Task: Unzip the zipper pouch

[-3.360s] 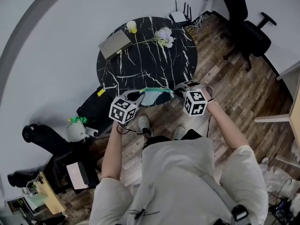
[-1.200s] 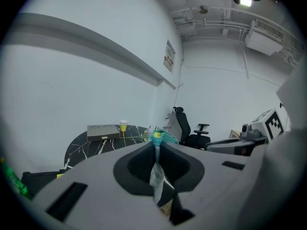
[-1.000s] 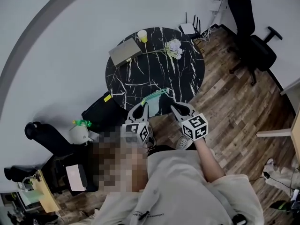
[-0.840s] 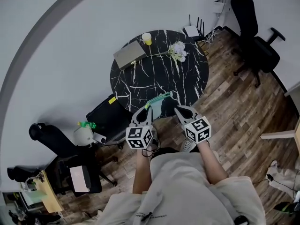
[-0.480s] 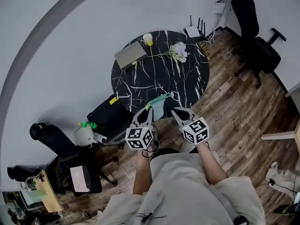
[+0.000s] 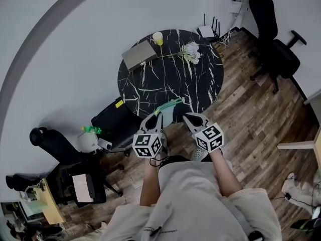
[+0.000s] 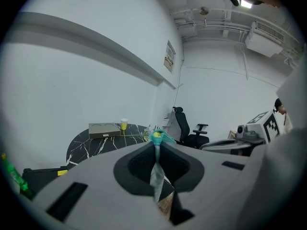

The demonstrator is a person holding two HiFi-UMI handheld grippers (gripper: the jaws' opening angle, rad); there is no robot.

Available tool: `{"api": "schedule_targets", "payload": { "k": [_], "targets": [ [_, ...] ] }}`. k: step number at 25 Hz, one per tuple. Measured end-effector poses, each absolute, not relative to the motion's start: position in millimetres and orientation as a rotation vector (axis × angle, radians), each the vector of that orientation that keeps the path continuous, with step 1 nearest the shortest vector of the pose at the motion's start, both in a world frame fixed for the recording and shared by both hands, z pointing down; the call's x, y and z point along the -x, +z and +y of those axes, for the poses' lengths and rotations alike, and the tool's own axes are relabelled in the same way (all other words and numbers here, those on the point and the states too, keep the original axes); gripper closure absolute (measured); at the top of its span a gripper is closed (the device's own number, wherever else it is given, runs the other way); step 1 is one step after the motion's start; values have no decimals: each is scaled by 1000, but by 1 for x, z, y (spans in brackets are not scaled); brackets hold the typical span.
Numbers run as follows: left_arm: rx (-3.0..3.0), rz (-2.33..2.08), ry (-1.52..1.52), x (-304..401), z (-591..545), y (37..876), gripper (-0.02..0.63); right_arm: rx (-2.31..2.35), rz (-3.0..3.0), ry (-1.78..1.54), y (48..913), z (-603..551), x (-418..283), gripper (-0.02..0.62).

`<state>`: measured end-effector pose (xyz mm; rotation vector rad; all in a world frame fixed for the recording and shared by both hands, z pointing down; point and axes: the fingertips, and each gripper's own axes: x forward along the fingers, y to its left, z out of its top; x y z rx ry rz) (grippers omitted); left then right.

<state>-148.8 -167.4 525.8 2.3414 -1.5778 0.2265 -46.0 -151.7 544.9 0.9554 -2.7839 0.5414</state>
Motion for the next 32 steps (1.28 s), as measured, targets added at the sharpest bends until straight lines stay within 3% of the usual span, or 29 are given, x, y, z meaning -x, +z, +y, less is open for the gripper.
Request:
{"api": "schedule_targets", "payload": {
  "k": [32],
  "targets": [
    [-2373, -1520, 243, 134, -167, 530, 569, -1018, -2763, 513, 548, -158, 19, 592]
  ]
}}
